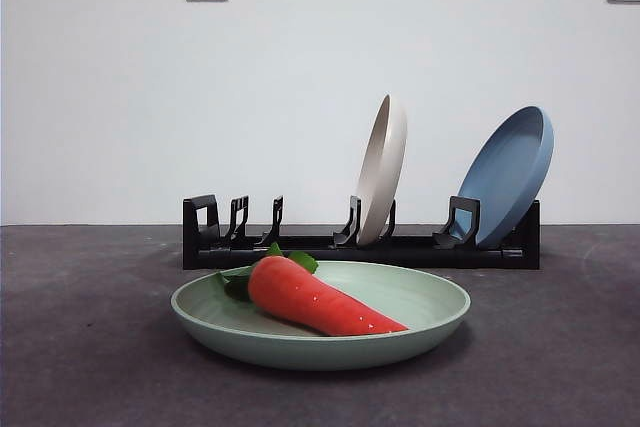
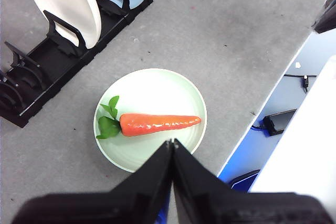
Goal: Take the green plate from the plate rack,put the plate on the table,take the carrot from the table,put the carrot in the plate
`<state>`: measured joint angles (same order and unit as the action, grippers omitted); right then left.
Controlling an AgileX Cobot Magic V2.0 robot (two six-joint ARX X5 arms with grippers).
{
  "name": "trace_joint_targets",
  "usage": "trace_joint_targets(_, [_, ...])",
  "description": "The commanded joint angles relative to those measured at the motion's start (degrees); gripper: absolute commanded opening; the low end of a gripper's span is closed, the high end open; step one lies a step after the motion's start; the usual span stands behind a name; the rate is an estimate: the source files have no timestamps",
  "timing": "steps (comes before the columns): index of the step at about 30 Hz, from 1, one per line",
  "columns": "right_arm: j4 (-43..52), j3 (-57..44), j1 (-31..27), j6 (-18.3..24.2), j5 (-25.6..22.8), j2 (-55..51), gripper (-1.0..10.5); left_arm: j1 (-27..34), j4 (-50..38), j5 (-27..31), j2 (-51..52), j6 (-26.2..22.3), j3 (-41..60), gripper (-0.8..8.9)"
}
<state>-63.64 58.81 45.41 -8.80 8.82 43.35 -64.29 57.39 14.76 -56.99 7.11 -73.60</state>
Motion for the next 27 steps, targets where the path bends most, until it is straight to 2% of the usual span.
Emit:
trace_joint_targets(1, [0.3, -0.2, 0.1, -0.3, -0.2, 0.0, 0.0, -0.1, -0.2, 0.1, 0.1, 0.2, 0.3, -0.04])
trace_joint_targets(4, [0.3, -0.2, 0.1, -0.3, -0.2, 0.0, 0.0, -0.1, -0.6, 0.6, 0.1, -2.3, 0.3, -0.03])
trace_joint_targets(6, [0.3, -0.2, 0.1, -0.3, -0.2, 0.0, 0.0, 1.1, -2.8, 3.9, 0.3, -4.9, 0.3, -0.03])
trace_joint_targets(8, [0.3, -0.2, 0.1, -0.3, -0.2, 0.0, 0.0, 4.1, -7.1, 6.2, 0.7, -10.1, 0.4, -0.03])
trace_joint_targets(11, [0.3, -0.2, 0.1, -0.3, -0.2, 0.0, 0.0, 12.0, -15.9, 3.0, 1.7, -14.3, 1.3, -0.03])
trace_joint_targets(16, [0.3, -0.2, 0.1, -0.3, -0.2, 0.0, 0.0, 29.0, -34.3, -13.0, 6.0, -14.7, 8.8, -0.03])
trace_joint_targets(18, [0.3, -0.2, 0.1, -0.3, -0.2, 0.0, 0.0, 34.0, -41.7, -16.3, 8.6, -14.6, 13.4, -0.03])
trace_joint_targets(22, [0.3, -0.2, 0.1, -0.3, -0.2, 0.0, 0.0, 42.5, -55.4, -17.9, 16.8, -13.5, 26.7, -0.03])
trace_joint_targets(27, [0.3, -0.2, 0.1, -0.3, -0.2, 0.0, 0.0, 51.0, -59.9, -17.2, 28.2, -11.5, 40.6, -0.03])
